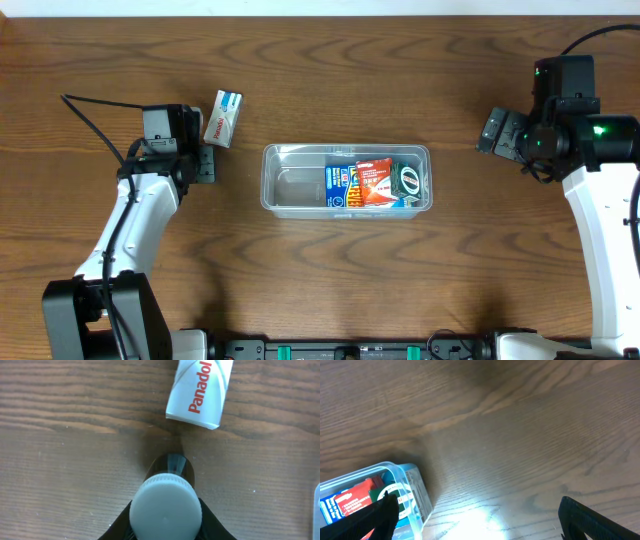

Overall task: Pack container
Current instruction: 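Close the left gripper on the bottle cap and lift it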

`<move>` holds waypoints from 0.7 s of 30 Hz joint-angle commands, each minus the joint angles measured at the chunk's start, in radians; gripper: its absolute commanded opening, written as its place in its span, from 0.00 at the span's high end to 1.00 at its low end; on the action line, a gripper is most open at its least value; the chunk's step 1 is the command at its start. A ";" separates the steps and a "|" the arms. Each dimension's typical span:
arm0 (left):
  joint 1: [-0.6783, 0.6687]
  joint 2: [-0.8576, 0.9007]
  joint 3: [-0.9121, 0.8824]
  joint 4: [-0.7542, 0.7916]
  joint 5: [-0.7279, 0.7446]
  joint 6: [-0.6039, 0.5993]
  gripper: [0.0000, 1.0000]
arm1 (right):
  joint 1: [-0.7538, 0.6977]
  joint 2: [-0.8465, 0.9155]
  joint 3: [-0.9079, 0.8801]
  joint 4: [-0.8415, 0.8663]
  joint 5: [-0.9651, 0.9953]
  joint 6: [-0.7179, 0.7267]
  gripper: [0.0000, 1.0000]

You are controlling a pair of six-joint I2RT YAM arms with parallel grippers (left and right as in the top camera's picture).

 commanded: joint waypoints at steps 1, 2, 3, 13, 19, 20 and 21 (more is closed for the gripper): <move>0.005 0.003 0.012 0.000 -0.009 -0.001 0.87 | -0.004 0.005 0.000 -0.001 0.003 0.003 0.01; 0.005 0.003 0.012 0.000 -0.009 0.000 0.90 | -0.004 0.005 0.000 -0.001 0.004 0.003 0.01; 0.005 0.003 0.012 0.001 -0.009 -0.001 0.91 | -0.004 0.005 0.000 -0.001 0.003 0.003 0.01; 0.005 -0.002 0.012 0.007 -0.009 0.000 0.59 | -0.004 0.005 0.000 -0.001 0.004 0.003 0.01; 0.005 -0.002 0.012 0.037 -0.009 0.000 0.54 | -0.005 0.005 0.000 -0.001 0.004 0.003 0.01; 0.005 -0.002 0.012 0.041 -0.009 0.000 0.54 | -0.005 0.005 0.000 -0.001 0.004 0.003 0.01; 0.005 -0.002 0.012 0.045 -0.009 0.000 0.54 | -0.005 0.005 0.000 -0.001 0.004 0.003 0.01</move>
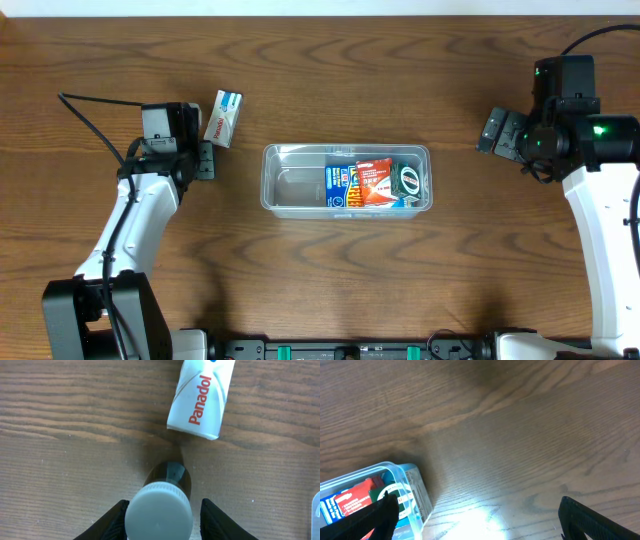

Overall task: Pack container
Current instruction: 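Close the left gripper on the bottle cap and lift it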

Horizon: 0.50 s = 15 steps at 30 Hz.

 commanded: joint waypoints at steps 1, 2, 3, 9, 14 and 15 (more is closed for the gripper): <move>0.005 -0.002 0.012 0.011 -0.009 0.006 0.54 | -0.005 0.005 0.000 -0.001 0.004 0.003 0.01; 0.005 -0.001 0.012 0.014 -0.009 0.006 0.54 | -0.004 0.005 0.000 -0.001 0.004 0.002 0.01; 0.005 0.000 0.012 0.019 -0.009 0.006 0.54 | -0.004 0.005 0.000 -0.001 0.003 0.002 0.01; 0.005 0.000 0.012 0.037 -0.008 0.006 0.66 | -0.004 0.005 0.000 -0.001 0.004 0.002 0.01; 0.005 0.000 0.012 0.022 -0.008 0.005 0.81 | -0.004 0.005 0.000 -0.001 0.004 0.003 0.01; 0.005 0.000 0.012 0.019 -0.008 0.005 0.85 | -0.004 0.005 0.000 -0.001 0.003 0.002 0.01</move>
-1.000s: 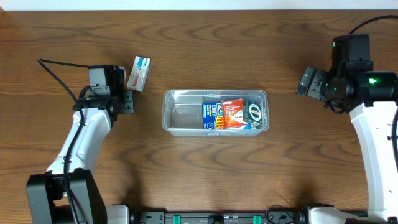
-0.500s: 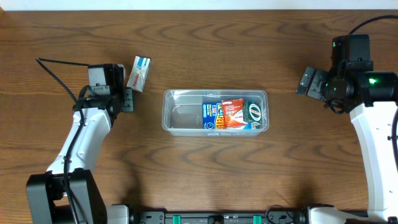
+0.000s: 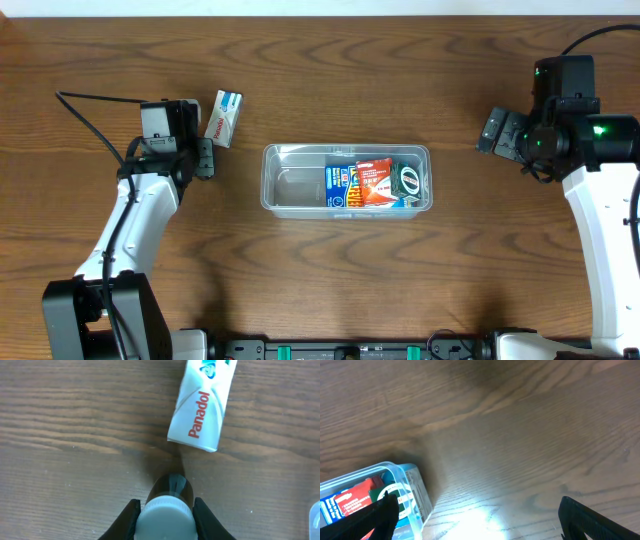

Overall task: Pack container
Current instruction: 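Close the left gripper on the bottle cap and lift it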

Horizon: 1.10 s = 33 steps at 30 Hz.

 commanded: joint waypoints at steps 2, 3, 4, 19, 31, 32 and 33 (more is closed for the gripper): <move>0.005 0.000 0.011 -0.023 -0.008 0.005 0.85 | -0.004 0.005 0.000 -0.001 0.004 0.003 0.01; 0.005 0.000 0.011 -0.024 -0.008 0.005 0.86 | -0.004 0.005 0.000 -0.001 0.004 0.003 0.01; 0.004 0.000 0.011 -0.026 -0.008 0.005 0.86 | -0.004 0.005 0.000 -0.001 0.004 0.003 0.01; 0.004 -0.255 0.013 -0.052 -0.008 -0.089 0.86 | -0.004 0.005 0.000 -0.001 0.003 0.003 0.01; -0.135 -0.525 0.013 -0.232 0.000 -0.187 0.87 | -0.004 0.005 0.000 -0.001 0.004 0.003 0.01; -0.153 -0.536 0.013 -0.234 0.000 -0.199 0.87 | -0.004 0.005 0.000 -0.001 0.003 0.003 0.01; -0.174 -0.549 0.013 -0.235 0.000 -0.205 0.87 | -0.004 0.005 0.000 -0.001 0.004 0.003 0.01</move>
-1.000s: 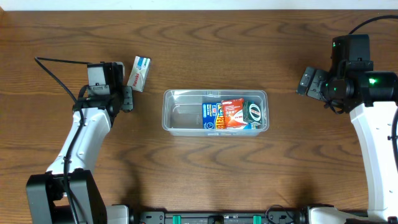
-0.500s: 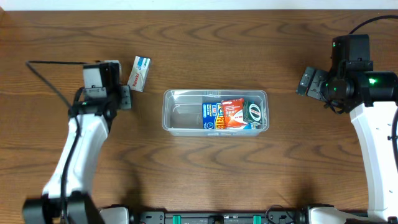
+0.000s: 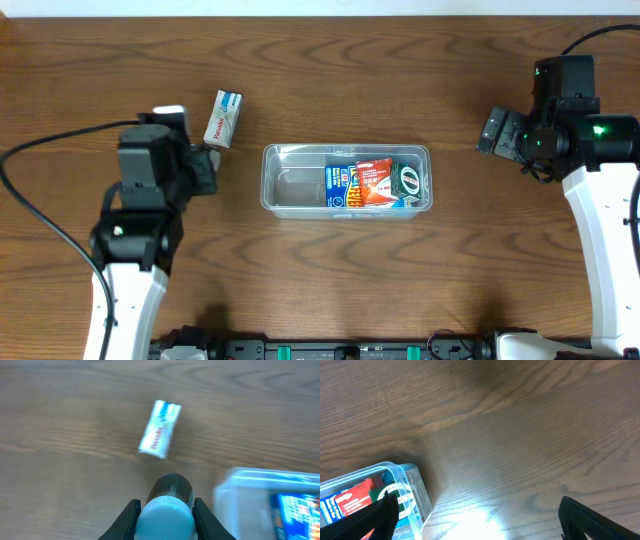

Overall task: Pack container
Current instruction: 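Close the left gripper on the bottle cap and lift it, then carry the bottle into the container's left end and release it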

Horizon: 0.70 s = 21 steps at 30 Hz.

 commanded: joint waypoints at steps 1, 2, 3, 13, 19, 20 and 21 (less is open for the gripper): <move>-0.071 -0.058 0.011 0.003 0.000 -0.048 0.86 | -0.004 0.005 0.000 -0.001 0.004 0.003 0.01; -0.092 -0.069 0.011 0.003 0.000 -0.059 0.87 | -0.004 0.005 0.000 -0.001 0.004 0.003 0.01; -0.119 -0.081 0.011 0.004 0.000 -0.078 0.87 | -0.004 0.005 0.000 -0.001 0.004 0.003 0.01; -0.320 -0.067 0.011 -0.019 -0.002 -0.179 0.91 | -0.004 0.005 0.000 -0.001 0.003 0.003 0.01; -0.369 0.030 0.011 -0.018 -0.005 -0.184 0.91 | -0.004 0.005 0.000 -0.001 0.003 0.003 0.01; -0.373 0.050 0.011 -0.018 -0.005 -0.191 0.91 | -0.004 0.005 0.000 -0.001 0.004 0.003 0.01; -0.375 0.074 0.011 -0.014 -0.005 -0.193 0.91 | -0.005 0.005 0.000 -0.001 0.004 0.003 0.01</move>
